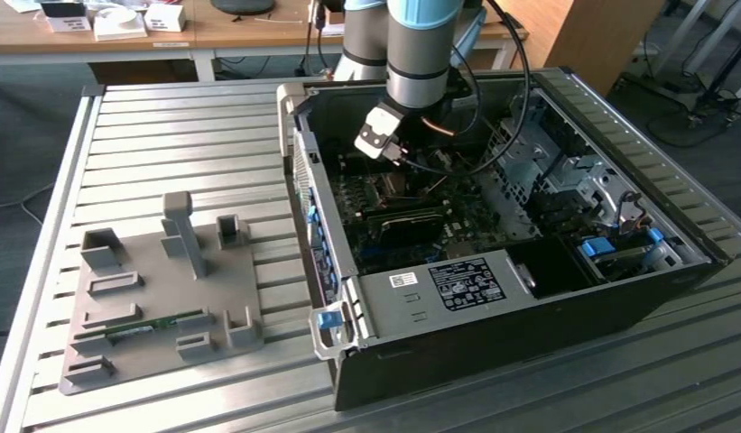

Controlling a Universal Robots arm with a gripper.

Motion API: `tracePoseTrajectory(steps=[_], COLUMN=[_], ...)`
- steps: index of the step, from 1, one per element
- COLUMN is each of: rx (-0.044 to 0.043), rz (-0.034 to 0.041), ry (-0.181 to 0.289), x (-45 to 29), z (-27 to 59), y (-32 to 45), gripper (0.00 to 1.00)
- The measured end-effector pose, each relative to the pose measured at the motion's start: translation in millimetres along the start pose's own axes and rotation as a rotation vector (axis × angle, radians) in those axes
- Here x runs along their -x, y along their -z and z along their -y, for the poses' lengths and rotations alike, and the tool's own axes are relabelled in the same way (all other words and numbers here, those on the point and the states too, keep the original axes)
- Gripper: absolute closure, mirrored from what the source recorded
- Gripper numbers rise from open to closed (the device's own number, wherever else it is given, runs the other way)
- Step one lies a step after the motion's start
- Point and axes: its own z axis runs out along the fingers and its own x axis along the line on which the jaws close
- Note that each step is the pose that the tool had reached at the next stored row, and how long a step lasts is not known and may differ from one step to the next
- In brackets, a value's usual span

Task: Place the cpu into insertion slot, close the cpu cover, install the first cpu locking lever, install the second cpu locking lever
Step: 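Place the cpu into insertion slot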

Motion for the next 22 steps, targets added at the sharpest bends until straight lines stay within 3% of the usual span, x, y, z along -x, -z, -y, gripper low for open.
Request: tracePoseTrajectory(steps=[10,13,22], rx=[-0.0004,-0.0003,-0.0004], rz=[-0.0005,0.0067,0.0069], ry=[0.009,0.009,0.01], x=[-1.1,-1.2,-1.4], z=[0.1,0.1,0.2], y=[-0.4,-0.5,-1.8], gripper=[0.46,0.46,0.46])
